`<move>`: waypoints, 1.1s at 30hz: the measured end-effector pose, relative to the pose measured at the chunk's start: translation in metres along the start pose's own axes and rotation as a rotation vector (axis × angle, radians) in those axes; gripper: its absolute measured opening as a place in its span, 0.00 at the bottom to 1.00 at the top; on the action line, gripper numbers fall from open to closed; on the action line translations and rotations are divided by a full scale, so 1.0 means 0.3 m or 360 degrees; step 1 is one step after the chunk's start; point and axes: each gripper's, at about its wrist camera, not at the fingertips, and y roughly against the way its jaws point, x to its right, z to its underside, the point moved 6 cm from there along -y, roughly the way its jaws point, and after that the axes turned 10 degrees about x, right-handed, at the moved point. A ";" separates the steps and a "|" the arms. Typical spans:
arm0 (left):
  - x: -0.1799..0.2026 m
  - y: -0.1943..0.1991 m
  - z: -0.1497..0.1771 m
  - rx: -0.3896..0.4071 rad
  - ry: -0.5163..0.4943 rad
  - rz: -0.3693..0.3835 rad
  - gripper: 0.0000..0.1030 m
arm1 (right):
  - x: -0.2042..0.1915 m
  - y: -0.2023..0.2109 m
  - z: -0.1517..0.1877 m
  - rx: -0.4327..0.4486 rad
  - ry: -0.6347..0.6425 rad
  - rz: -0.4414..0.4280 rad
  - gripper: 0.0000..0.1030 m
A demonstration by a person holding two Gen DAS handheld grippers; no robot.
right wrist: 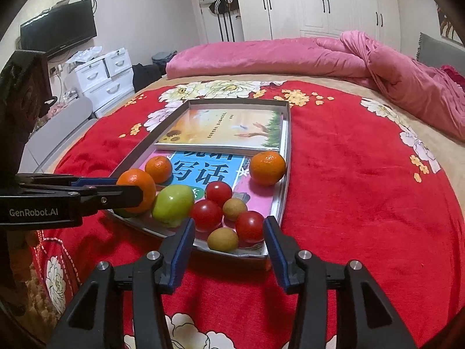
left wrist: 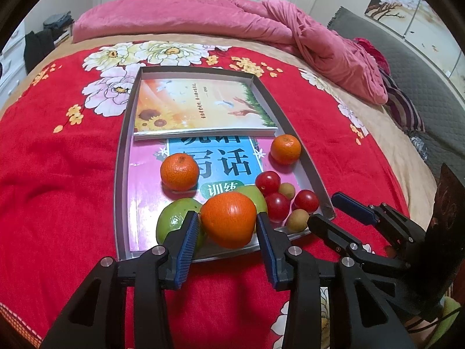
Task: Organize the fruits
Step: 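Open the right gripper to drop the brown fruit while the left gripper releases the orange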
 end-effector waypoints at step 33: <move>-0.007 0.098 -0.036 0.0119 -0.0020 -0.0100 0.73 | 0.057 0.055 -0.036 0.0098 -0.0164 0.0062 0.92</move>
